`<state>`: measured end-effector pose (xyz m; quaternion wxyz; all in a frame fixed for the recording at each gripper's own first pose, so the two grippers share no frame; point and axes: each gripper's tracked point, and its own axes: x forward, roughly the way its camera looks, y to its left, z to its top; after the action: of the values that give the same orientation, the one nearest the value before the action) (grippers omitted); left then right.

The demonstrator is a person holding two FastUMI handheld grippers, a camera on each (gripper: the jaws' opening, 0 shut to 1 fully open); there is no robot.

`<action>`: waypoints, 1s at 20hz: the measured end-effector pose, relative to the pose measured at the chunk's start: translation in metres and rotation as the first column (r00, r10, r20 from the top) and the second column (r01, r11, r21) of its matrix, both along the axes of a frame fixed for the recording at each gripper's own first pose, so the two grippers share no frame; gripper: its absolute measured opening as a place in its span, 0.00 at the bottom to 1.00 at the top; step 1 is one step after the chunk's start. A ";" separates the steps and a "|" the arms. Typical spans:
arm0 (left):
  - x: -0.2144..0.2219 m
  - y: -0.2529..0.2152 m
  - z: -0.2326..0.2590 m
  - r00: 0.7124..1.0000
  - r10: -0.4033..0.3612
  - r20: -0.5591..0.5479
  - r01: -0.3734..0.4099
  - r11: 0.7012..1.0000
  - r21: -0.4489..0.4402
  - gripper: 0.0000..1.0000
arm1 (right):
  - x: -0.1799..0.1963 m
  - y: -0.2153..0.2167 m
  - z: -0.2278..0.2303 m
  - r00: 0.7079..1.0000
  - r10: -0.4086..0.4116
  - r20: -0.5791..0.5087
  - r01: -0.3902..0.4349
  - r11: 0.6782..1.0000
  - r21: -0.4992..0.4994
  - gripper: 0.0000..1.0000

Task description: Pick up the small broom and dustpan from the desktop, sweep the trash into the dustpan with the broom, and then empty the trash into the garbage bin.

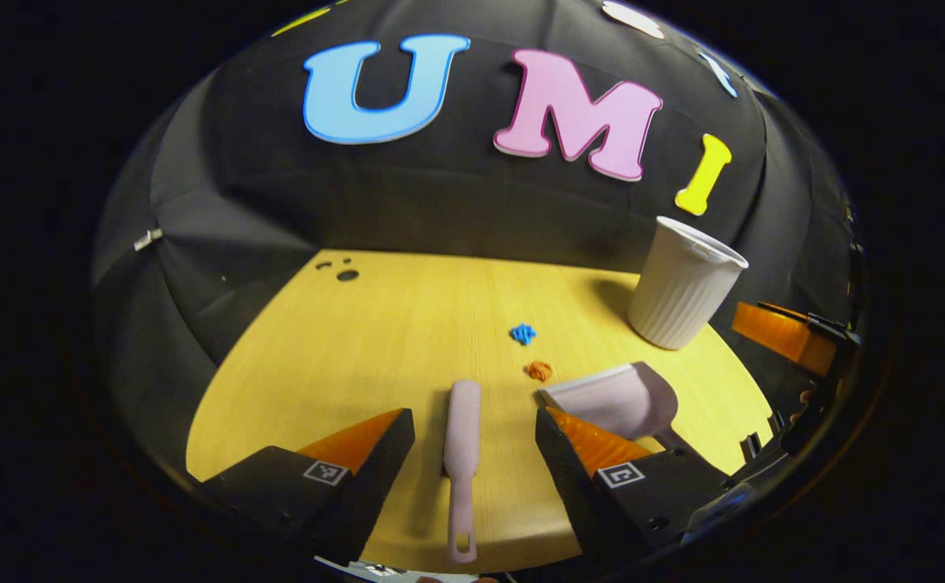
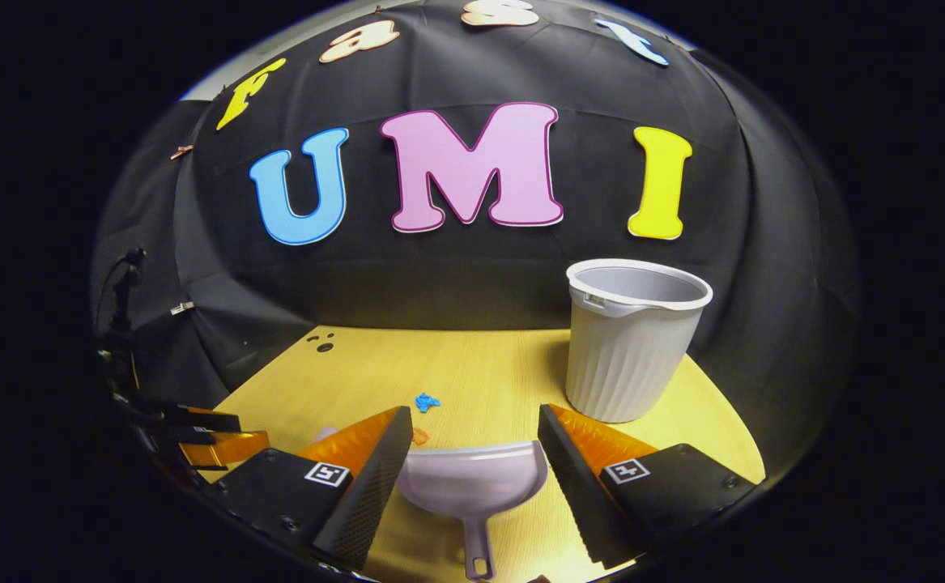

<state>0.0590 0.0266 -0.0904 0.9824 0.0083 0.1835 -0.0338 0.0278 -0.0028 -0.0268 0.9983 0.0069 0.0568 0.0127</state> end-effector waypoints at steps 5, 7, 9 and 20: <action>0.016 0.011 -0.068 0.969 0.022 -0.244 -0.013 0.999 0.040 0.96 | 0.002 -0.007 -0.020 0.999 0.003 -0.054 -0.005 1.000 -0.022 0.98; 0.020 0.016 -0.091 0.948 0.027 -0.316 -0.003 0.997 0.077 0.96 | 0.001 -0.008 -0.025 0.998 0.002 -0.068 -0.004 1.000 -0.026 0.98; 0.026 0.021 -0.105 0.932 0.041 -0.359 0.005 0.992 0.126 0.96 | 0.002 -0.012 -0.027 0.997 -0.004 -0.071 0.002 1.000 -0.022 0.98; 0.041 0.020 -0.135 0.888 0.075 -0.454 0.011 0.983 0.184 0.64 | 0.002 -0.021 -0.045 0.991 -0.020 -0.130 0.024 0.999 0.023 0.98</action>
<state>0.0999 0.0463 -0.2257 0.9066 0.0867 0.4131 -0.0015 0.0301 -0.0241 -0.0721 0.9924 0.0208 0.1216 0.0019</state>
